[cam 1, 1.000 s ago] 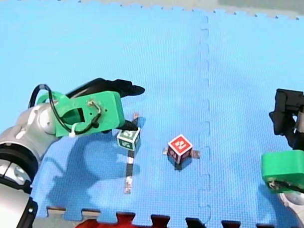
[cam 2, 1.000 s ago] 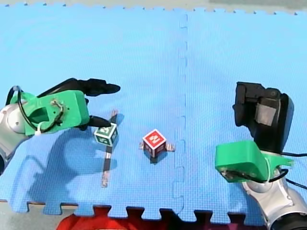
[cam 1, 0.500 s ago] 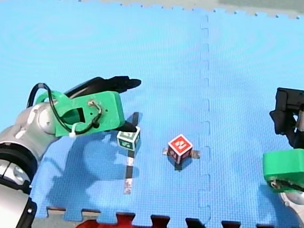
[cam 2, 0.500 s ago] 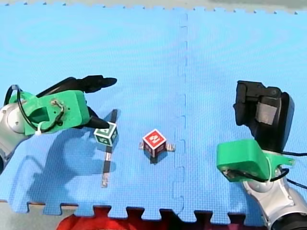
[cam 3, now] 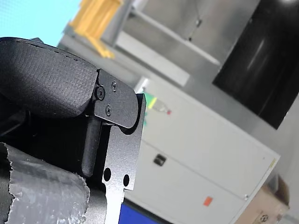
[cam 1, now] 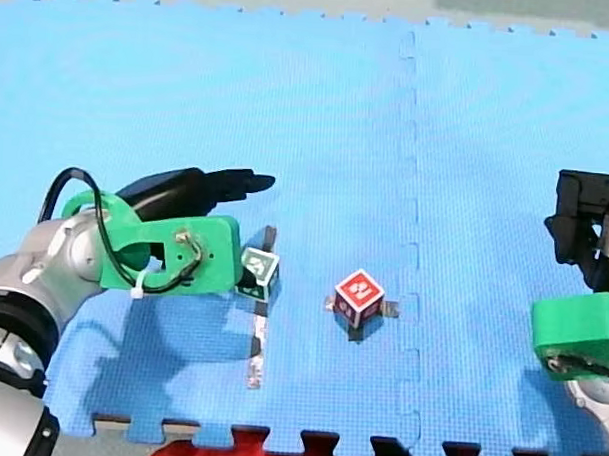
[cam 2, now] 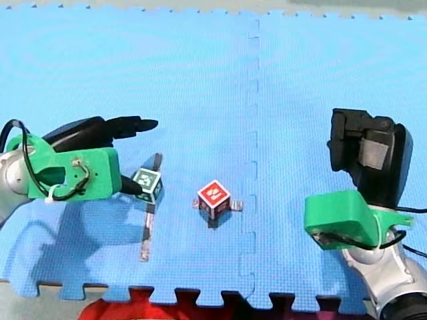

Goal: Stack cube left

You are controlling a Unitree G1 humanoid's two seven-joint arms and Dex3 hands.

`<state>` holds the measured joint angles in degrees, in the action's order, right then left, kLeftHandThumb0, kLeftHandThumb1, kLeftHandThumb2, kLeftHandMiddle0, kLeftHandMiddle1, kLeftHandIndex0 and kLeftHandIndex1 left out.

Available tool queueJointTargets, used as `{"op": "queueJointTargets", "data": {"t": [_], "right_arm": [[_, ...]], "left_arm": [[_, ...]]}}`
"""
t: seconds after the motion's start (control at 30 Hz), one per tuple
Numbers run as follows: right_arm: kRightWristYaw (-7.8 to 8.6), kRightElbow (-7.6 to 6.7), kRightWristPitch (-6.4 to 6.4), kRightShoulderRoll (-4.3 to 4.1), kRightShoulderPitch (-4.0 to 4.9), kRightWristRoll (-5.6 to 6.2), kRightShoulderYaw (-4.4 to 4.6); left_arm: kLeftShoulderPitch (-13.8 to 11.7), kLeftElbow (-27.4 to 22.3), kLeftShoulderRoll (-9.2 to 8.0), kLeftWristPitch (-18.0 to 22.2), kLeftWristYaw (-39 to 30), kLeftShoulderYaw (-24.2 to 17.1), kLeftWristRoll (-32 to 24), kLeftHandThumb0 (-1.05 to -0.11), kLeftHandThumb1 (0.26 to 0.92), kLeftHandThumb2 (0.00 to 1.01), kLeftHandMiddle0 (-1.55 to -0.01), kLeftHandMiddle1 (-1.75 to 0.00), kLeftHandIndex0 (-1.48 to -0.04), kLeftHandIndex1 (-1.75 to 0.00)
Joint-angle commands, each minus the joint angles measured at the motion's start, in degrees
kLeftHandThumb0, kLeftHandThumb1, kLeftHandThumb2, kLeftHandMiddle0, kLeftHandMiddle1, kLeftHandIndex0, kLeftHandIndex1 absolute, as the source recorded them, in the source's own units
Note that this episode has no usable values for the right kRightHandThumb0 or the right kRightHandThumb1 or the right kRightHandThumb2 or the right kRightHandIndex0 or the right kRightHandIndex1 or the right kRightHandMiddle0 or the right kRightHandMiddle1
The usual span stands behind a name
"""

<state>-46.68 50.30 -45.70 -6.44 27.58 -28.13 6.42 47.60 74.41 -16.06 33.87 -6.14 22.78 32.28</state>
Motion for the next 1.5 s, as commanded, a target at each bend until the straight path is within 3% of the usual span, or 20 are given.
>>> {"op": "queueJointTargets", "data": {"t": [0.0, 0.17, 0.53, 0.77, 1.13, 1.17, 1.2, 1.33, 1.43, 1.47], "right_arm": [[-0.19, -0.34, -0.01, -0.32, 0.02, 0.00, -0.06], [-0.50, -0.55, -0.03, -0.38, -0.14, -0.37, -0.04], [-0.78, -0.92, -0.23, -0.60, -0.55, -0.69, 0.09], [-0.99, -0.93, -0.34, -0.70, -0.61, -0.84, 0.09], [-1.51, -1.00, -0.49, -0.65, -0.92, -1.13, 0.18], [-1.61, -0.93, -0.52, -0.64, -0.91, -1.16, 0.20], [-1.68, -0.85, -0.55, -0.63, -0.90, -1.17, 0.21], [-2.01, -0.23, -0.82, -0.62, -0.67, -1.13, 0.28], [-2.17, 0.25, -1.08, -0.72, -0.47, -1.11, 0.27], [-2.23, 0.39, -1.15, -0.74, -0.41, -1.11, 0.27]], "left_arm": [[-0.2, -0.2, -0.64, 0.0, 0.5, 0.6, 0.4, -1.048, 0.788, 0.00, -0.74, -1.63, -0.31, 0.00], [-0.4, -0.6, -0.87, -0.2, 3.4, 2.1, 2.0, -1.048, 0.786, 0.00, -0.77, -1.74, -0.50, -0.06], [-1.9, -0.8, -0.57, 1.1, 4.9, 2.9, 2.3, -1.042, 0.771, 0.00, -0.85, -1.75, -0.56, -0.04], [-2.1, -0.3, 0.10, 1.1, 6.4, 3.1, 2.2, -1.009, 0.783, 0.00, -0.90, -1.75, -0.82, -0.10], [-2.8, 0.4, 1.12, 1.3, 10.0, 3.1, 2.3, -0.986, 0.775, 0.00, -0.90, -1.75, -0.82, -0.04], [-2.9, 0.4, 1.23, 1.3, 10.0, 2.9, 2.0, -0.920, 0.747, 0.00, -0.89, -1.75, -0.82, -0.04], [-3.0, 0.5, 1.31, 1.4, 10.0, 2.7, 1.8, -0.762, 0.708, 0.01, -0.87, -1.75, -0.82, -0.03], [-3.2, 0.6, 1.43, 1.8, 9.6, 2.1, 1.2, -0.471, 0.676, 0.00, -0.78, -1.75, -0.70, -0.01], [-3.3, 0.8, 1.54, 2.2, 8.7, 1.5, 0.5, -0.415, 0.674, 0.00, -0.75, -1.64, -0.65, 0.00], [-3.3, 0.8, 1.56, 2.2, 8.5, 1.5, 0.3, -0.410, 0.673, 0.00, -0.76, -1.53, -0.64, 0.00]]}}
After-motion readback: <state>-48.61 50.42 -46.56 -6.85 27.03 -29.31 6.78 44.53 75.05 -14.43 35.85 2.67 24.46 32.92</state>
